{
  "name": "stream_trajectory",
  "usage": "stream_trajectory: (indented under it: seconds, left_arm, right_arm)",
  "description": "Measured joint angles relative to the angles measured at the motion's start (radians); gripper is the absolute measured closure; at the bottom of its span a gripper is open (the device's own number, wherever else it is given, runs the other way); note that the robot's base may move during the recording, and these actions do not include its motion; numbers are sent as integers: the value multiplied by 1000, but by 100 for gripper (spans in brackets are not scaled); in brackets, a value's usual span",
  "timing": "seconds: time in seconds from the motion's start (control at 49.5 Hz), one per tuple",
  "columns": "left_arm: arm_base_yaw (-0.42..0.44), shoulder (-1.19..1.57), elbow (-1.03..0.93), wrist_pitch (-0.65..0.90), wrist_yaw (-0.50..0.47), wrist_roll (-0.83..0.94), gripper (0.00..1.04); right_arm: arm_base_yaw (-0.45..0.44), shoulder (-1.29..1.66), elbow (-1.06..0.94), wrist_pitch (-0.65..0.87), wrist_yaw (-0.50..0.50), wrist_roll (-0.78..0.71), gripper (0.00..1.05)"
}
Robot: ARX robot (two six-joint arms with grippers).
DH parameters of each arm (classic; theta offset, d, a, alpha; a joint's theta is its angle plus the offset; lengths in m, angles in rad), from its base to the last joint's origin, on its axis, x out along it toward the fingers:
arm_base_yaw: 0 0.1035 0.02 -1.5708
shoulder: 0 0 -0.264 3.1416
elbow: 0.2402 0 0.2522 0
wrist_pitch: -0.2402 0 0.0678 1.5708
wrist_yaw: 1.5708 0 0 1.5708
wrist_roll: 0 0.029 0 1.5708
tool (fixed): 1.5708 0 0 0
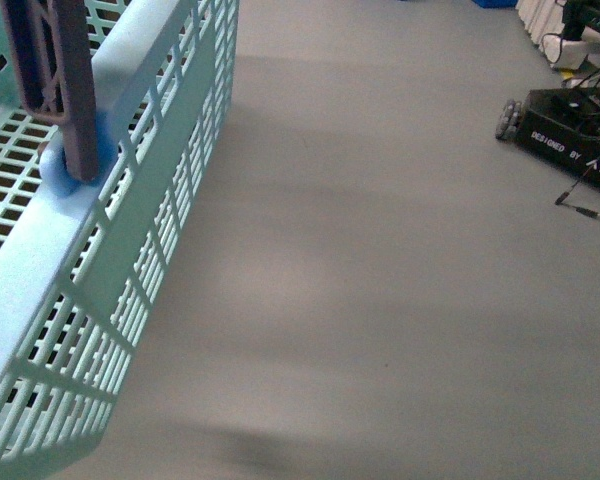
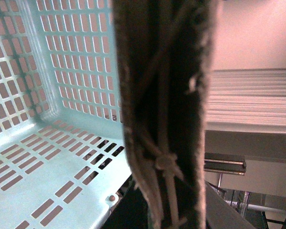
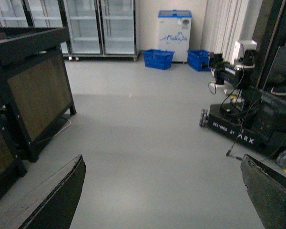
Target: Pick mango and avocado into basket
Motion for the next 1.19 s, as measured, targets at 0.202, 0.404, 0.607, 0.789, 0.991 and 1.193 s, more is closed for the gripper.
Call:
stream_trajectory:
  seconds: [0.202,0.404,0.607,0.789,0.991,1.193]
  left_arm:
    - [0,0,0,0,0,0,96]
    - [0,0,1,0,0,0,96]
    - [0,-3,3,0,0,0,96]
    - [0,-5,3,0,0,0,96]
    - [0,-5,3,0,1,0,96]
    - [0,-5,3,0,0,0,96]
  right_arm:
    - [0,0,0,0,-1,-1,8]
    - [0,0,0,0,0,0,8]
    - [0,0,0,0,-1,0,8]
    - [0,0,0,0,0,0,8]
    - [0,0,0,0,0,0,8]
    - [0,0,0,0,0,0,8]
